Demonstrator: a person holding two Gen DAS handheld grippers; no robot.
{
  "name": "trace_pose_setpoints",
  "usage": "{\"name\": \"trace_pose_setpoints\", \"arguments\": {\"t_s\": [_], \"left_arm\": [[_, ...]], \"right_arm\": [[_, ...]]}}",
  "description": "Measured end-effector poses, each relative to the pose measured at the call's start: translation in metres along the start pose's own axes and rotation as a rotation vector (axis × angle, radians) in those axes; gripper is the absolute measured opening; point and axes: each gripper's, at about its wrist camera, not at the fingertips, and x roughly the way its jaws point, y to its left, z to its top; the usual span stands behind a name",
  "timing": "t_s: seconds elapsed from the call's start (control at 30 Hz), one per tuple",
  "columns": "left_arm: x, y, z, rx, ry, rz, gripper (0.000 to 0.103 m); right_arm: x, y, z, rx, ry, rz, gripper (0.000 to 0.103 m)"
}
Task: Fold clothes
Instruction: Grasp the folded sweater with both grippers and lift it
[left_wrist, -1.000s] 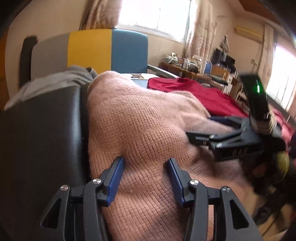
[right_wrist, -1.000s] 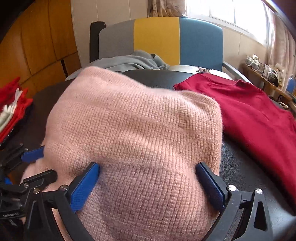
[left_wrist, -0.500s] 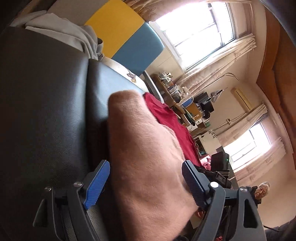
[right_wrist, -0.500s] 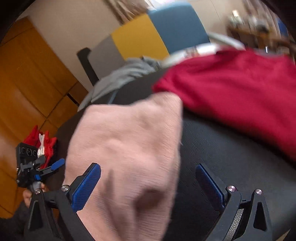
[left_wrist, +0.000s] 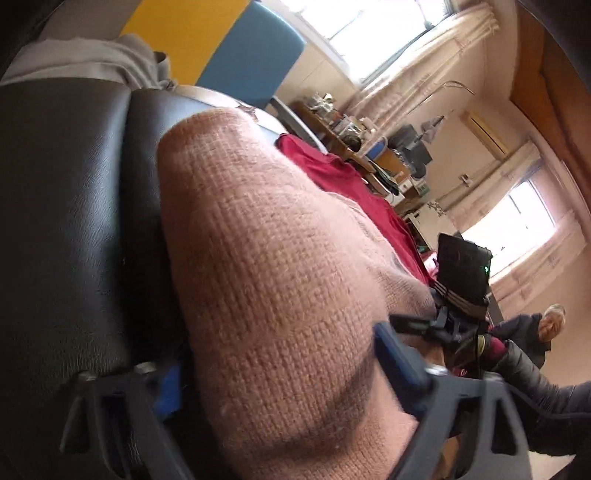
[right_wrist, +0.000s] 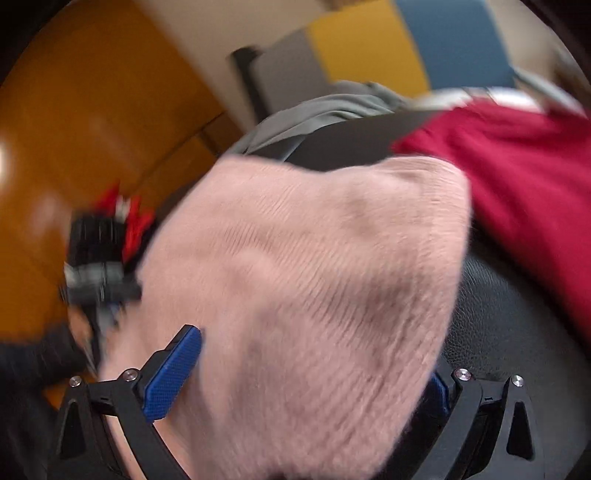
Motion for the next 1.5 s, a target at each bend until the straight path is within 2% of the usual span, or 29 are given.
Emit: {"name": "trace_pose_setpoints", "arguments": {"t_s": [0.07, 0.13, 0.17, 0.2, 0.27, 0.33, 0.43, 0.57, 0.7, 0.77, 0.87, 0.93, 1.0, 1.03, 1.1, 1.13, 1.17, 1.23, 1.27, 1.3, 1.33, 1.4, 1.5], "left_arm": [[-0.008, 0.009, -0.004, -0.106, -0.006, -0.053, 0.052], [-0.02, 0.007, -0.014, -0.12, -0.037, -0.048, 0.048], [-0.027, 0.006, -0.018, -0.126, -0.053, -0.045, 0.047], [-0.04, 0.005, -0.023, -0.128, -0.075, -0.048, 0.046], [-0.067, 0.002, -0.033, -0.132, -0.119, -0.055, 0.044], [-0.098, -0.002, -0.041, -0.124, -0.173, -0.055, 0.043], [-0.172, -0.006, -0.049, -0.093, -0.314, 0.015, 0.043], [-0.27, -0.013, -0.06, -0.051, -0.502, 0.11, 0.043], [-0.389, -0.024, -0.064, -0.007, -0.751, 0.255, 0.043], [-0.446, -0.03, -0.064, -0.009, -0.861, 0.369, 0.043], [-0.518, -0.014, -0.06, -0.117, -0.965, 0.505, 0.043], [-0.551, 0.014, -0.057, -0.226, -0.982, 0.571, 0.043], [-0.572, 0.063, -0.061, -0.386, -0.959, 0.659, 0.043], [-0.577, 0.085, -0.064, -0.446, -0.938, 0.696, 0.043], [-0.575, 0.145, -0.081, -0.599, -0.87, 0.751, 0.044], [-0.577, 0.157, -0.093, -0.616, -0.893, 0.718, 0.045], [-0.579, 0.168, -0.104, -0.631, -0.918, 0.683, 0.048], [-0.584, 0.177, -0.12, -0.637, -0.955, 0.632, 0.049], [-0.586, 0.174, -0.123, -0.626, -0.965, 0.619, 0.055], [-0.587, 0.167, -0.123, -0.616, -0.956, 0.64, 0.063], [-0.587, 0.16, -0.122, -0.606, -0.947, 0.663, 0.064], [-0.587, 0.145, -0.122, -0.585, -0.927, 0.708, 0.065], [-0.614, 0.119, -0.131, -0.525, -0.992, 0.867, 0.065]], "right_arm": [[0.005, 0.009, 0.001, 0.0, 0.035, -0.071, 0.103], [0.01, 0.013, 0.007, 0.058, 0.064, -0.109, 0.103], [0.012, 0.018, 0.009, 0.068, 0.076, -0.12, 0.097], [0.012, 0.023, 0.012, 0.076, 0.079, -0.111, 0.077], [0.016, 0.041, 0.012, 0.089, 0.07, -0.049, 0.057], [0.026, 0.065, 0.014, 0.072, 0.059, -0.004, 0.054], [0.05, 0.101, 0.028, 0.059, 0.041, 0.098, 0.052], [0.09, 0.181, 0.075, -0.041, 0.006, 0.262, 0.05], [0.124, 0.287, 0.158, -0.194, -0.054, 0.439, 0.05], [0.14, 0.349, 0.209, -0.275, -0.084, 0.523, 0.05], [0.168, 0.426, 0.272, -0.36, -0.104, 0.581, 0.05], [0.202, 0.469, 0.302, -0.388, -0.072, 0.571, 0.051], [0.24, 0.511, 0.331, -0.412, -0.03, 0.554, 0.059], [0.265, 0.528, 0.339, -0.418, 0.006, 0.527, 0.059], [0.326, 0.549, 0.332, -0.442, 0.103, 0.407, 0.059], [0.354, 0.553, 0.324, -0.447, 0.156, 0.357, 0.06], [0.376, 0.551, 0.316, -0.42, 0.175, 0.353, 0.061], [0.392, 0.539, 0.313, -0.326, 0.158, 0.432, 0.074], [0.393, 0.536, 0.313, -0.302, 0.149, 0.461, 0.085], [0.395, 0.533, 0.314, -0.278, 0.141, 0.49, 0.089], [0.394, 0.535, 0.315, -0.279, 0.132, 0.499, 0.089], [0.38, 0.544, 0.317, -0.332, 0.085, 0.466, 0.09], [0.328, 0.538, 0.322, -0.424, -0.049, 0.381, 0.091]]}}
